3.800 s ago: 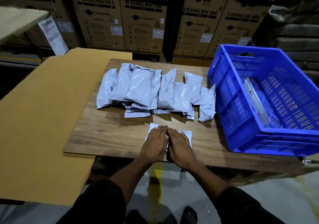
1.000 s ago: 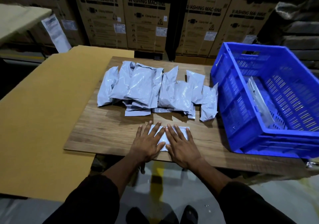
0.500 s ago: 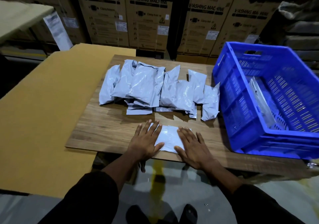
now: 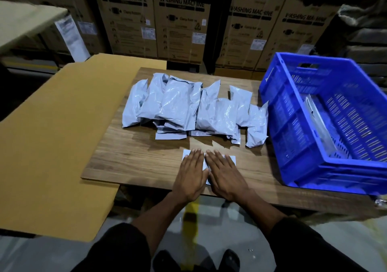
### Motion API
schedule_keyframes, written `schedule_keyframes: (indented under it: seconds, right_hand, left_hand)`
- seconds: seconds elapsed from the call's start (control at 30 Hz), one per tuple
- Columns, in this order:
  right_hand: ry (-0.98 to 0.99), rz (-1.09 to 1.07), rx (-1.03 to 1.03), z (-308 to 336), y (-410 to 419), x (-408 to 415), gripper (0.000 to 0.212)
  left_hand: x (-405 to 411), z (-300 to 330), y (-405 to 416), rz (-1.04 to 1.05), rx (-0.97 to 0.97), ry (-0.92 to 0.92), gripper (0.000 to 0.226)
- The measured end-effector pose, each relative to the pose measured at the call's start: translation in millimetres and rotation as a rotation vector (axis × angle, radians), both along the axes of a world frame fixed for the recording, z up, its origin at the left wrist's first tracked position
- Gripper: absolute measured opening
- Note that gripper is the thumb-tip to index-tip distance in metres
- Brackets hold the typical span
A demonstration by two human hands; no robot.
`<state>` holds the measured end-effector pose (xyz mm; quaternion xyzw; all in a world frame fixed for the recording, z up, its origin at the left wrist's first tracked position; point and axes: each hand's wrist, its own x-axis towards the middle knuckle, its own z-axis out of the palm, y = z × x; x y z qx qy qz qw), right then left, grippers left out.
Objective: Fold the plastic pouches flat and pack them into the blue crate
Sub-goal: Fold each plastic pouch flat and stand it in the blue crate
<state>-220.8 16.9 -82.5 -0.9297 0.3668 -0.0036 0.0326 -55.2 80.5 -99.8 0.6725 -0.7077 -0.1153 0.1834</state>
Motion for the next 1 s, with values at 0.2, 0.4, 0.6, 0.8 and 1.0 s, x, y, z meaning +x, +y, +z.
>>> schedule_keyframes:
  seconds: [0.2,0.4,0.6,0.8,1.0]
  right_hand:
    - [-0.007,-0.027,0.011,-5.6,3.9,-2.3,0.060]
    - [0.013,-0.039,0.036,-6.2,6.3,-2.0,0.062]
    - [0.023,-0.060,0.076,-2.4,5.2,-0.3,0.063]
    - [0.053,-0.071,0.089,-4.7,1.0,-18.9,0.074]
    - [0.083,-0.126,0.149,1.0,3.6,-31.9,0.091]
  left_hand:
    - [6.1,-7.7,13.5,-0.010,-0.135,-0.134,0.059]
    - [6.5,-8.1,12.3,-0.038,-0.076,-0.132,0.062]
    - [7.3,-9.2,8.6,0.004,0.043,-0.159,0.064]
    - [23.9,-11.2,7.7,-0.054,0.035,-0.193,0.060]
    - [30.7,-10.2,8.4,-0.059,0.020,-0.232,0.058]
